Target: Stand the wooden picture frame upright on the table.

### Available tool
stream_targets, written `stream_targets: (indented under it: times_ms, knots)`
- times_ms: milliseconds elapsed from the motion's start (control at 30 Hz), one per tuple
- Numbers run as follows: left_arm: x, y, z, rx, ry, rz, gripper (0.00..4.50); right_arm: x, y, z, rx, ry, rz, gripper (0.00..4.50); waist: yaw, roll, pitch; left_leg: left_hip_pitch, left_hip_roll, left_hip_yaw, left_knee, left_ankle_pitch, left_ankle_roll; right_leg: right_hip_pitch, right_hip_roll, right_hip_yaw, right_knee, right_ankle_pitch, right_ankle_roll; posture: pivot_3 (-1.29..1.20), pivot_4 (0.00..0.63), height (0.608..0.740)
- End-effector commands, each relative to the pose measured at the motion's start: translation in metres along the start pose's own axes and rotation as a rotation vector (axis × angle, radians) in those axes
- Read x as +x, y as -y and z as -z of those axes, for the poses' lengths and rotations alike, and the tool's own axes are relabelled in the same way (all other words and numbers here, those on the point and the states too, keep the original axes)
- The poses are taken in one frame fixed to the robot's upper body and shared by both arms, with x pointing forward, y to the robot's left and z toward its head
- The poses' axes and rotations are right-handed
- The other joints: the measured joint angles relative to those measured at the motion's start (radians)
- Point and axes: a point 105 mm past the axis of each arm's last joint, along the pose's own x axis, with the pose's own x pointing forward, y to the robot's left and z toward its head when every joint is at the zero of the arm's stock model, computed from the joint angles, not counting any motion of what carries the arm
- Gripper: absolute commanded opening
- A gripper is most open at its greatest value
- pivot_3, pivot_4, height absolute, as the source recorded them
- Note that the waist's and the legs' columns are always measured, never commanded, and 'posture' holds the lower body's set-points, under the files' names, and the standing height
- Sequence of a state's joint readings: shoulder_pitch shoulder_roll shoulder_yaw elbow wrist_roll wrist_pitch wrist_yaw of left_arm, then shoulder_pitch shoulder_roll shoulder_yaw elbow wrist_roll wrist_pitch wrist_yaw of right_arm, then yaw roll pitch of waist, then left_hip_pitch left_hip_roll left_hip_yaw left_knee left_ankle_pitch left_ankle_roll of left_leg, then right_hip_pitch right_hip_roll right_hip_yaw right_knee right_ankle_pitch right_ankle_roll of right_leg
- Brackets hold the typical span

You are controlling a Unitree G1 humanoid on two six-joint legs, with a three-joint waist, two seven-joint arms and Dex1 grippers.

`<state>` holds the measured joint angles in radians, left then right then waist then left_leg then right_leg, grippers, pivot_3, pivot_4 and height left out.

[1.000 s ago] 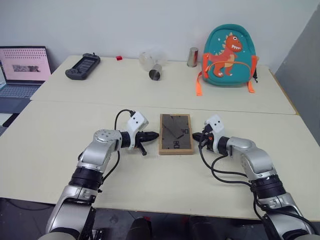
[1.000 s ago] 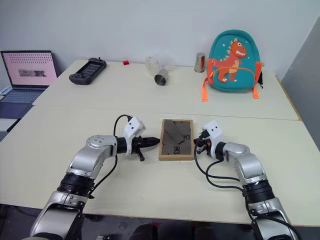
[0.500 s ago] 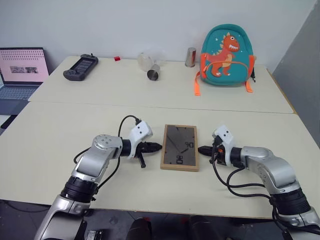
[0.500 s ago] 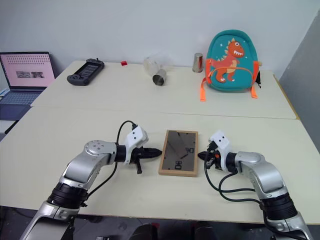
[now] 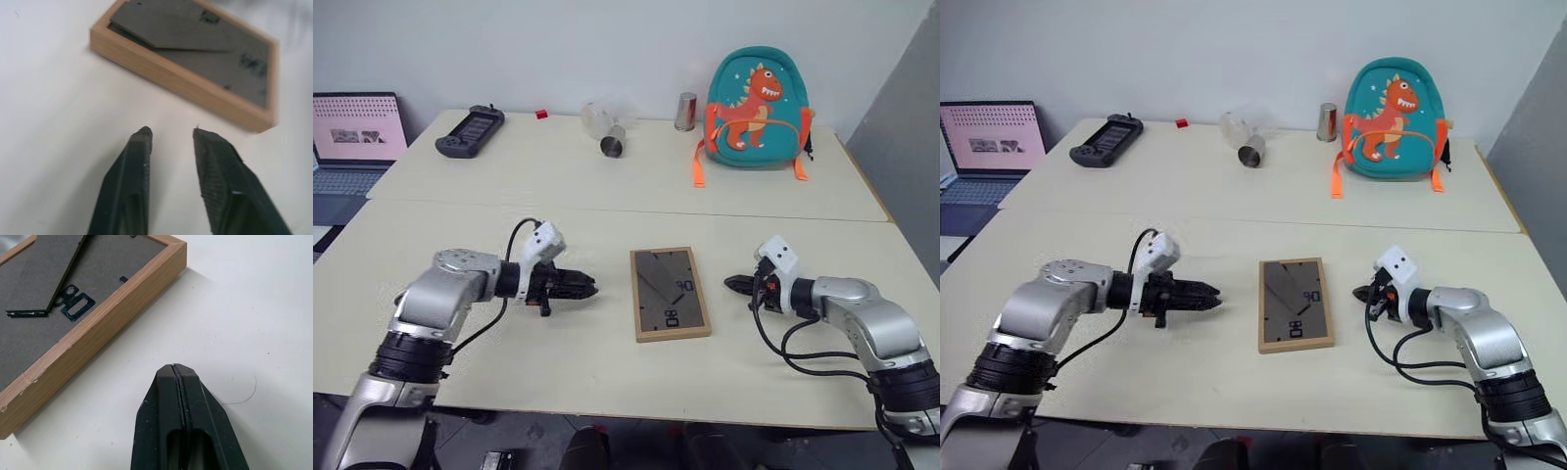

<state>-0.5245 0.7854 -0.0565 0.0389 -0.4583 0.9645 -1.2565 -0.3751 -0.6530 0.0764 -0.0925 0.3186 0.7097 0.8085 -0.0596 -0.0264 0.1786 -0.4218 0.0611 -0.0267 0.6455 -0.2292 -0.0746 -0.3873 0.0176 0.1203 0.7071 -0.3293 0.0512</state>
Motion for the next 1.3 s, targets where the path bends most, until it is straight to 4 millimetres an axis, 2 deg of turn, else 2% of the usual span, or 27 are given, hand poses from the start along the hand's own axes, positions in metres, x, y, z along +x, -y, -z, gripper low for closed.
stream_targets:
  times_ms: [33, 200, 333, 400, 600, 733, 833, 1067, 1167, 1267, 1300]
  knots:
    - [-0.004, 0.022, 0.004, -0.284, -0.003, 0.094, 2.63, -0.005, 0.002, -0.003, -0.020, 0.029, 0.007, 0.00, 0.000, 0.000, 0.000, 0.000, 0.000, 0.000, 0.000, 0.000, 0.000, 0.000, 0.000, 0.000, 0.000, 0.000, 0.000, 0.00, 0.150, 0.740]
    - [0.000, 0.017, 0.001, -0.525, 0.055, 0.095, 3.52, -0.003, 0.000, -0.002, -0.013, 0.036, 0.013, 0.00, 0.000, -0.001, 0.000, 0.000, 0.000, -0.001, 0.001, 0.000, 0.000, 0.000, 0.000, 0.000, 0.001, 0.000, 0.000, 0.00, 0.150, 0.740]
    - [0.007, 0.011, 0.007, -0.613, 0.067, 0.072, 4.30, 0.002, -0.008, 0.001, -0.008, 0.035, -0.005, 0.00, 0.001, -0.001, 0.001, 0.001, 0.000, -0.002, 0.001, 0.000, 0.000, 0.000, 0.000, -0.001, 0.002, 0.000, 0.000, 0.00, 0.150, 0.740]
    - [0.013, 0.009, 0.010, -0.645, 0.068, 0.073, 4.47, 0.005, -0.014, 0.004, -0.007, 0.029, -0.020, 0.00, 0.000, -0.001, 0.001, 0.001, 0.000, -0.001, 0.000, 0.000, 0.000, 0.000, 0.000, -0.001, 0.002, 0.000, 0.000, 0.00, 0.150, 0.740]
    - [0.034, 0.003, 0.018, -0.726, 0.027, 0.067, 4.47, 0.014, -0.025, 0.004, -0.015, 0.031, -0.053, 0.00, 0.000, -0.001, 0.001, 0.002, 0.000, -0.001, 0.000, 0.000, 0.000, 0.001, 0.000, 0.000, 0.004, 0.000, 0.000, 0.00, 0.150, 0.740]
    - [0.051, 0.007, 0.022, -0.720, -0.002, 0.081, 4.47, 0.032, -0.042, -0.009, -0.024, 0.066, -0.099, 0.00, 0.001, -0.001, 0.000, 0.005, 0.000, -0.001, 0.001, 0.000, 0.000, 0.003, 0.000, 0.000, 0.004, 0.000, 0.000, 0.00, 0.150, 0.740]
    - [0.057, 0.010, 0.017, -0.701, 0.007, 0.107, 4.47, 0.040, -0.053, -0.017, -0.016, 0.091, -0.120, 0.00, 0.002, -0.001, 0.000, 0.006, 0.000, -0.001, 0.001, 0.000, 0.000, 0.004, 0.000, 0.000, 0.004, 0.000, 0.000, 0.00, 0.150, 0.740]
    - [0.064, 0.017, 0.013, -0.674, 0.008, 0.150, 4.47, 0.052, -0.075, -0.025, 0.001, 0.116, -0.168, 0.00, 0.013, -0.001, 0.000, 0.005, -0.001, -0.002, 0.000, 0.000, 0.000, 0.005, -0.001, -0.001, 0.002, 0.000, 0.000, 0.00, 0.150, 0.740]
    - [0.065, 0.019, 0.012, -0.667, 0.011, 0.156, 4.47, 0.054, -0.078, -0.027, 0.001, 0.118, -0.170, 0.00, 0.013, -0.001, 0.000, 0.005, -0.001, -0.002, 0.000, 0.000, 0.000, 0.005, -0.001, -0.001, 0.001, 0.000, 0.000, 0.00, 0.150, 0.740]
    - [0.060, 0.018, 0.007, -0.662, 0.042, 0.166, 4.47, 0.053, -0.072, -0.024, 0.000, 0.109, -0.151, 0.00, 0.013, -0.001, 0.000, 0.005, -0.001, -0.002, 0.000, 0.000, 0.000, 0.006, -0.001, -0.001, 0.000, 0.000, 0.000, 0.00, 0.150, 0.740]
    - [0.058, 0.018, 0.005, -0.657, 0.053, 0.170, 4.11, 0.052, -0.070, -0.023, 0.003, 0.106, -0.143, 0.00, 0.013, -0.001, 0.000, 0.005, -0.001, -0.002, 0.000, 0.000, 0.000, 0.006, -0.001, -0.001, 0.000, 0.000, 0.000, 0.00, 0.150, 0.740]
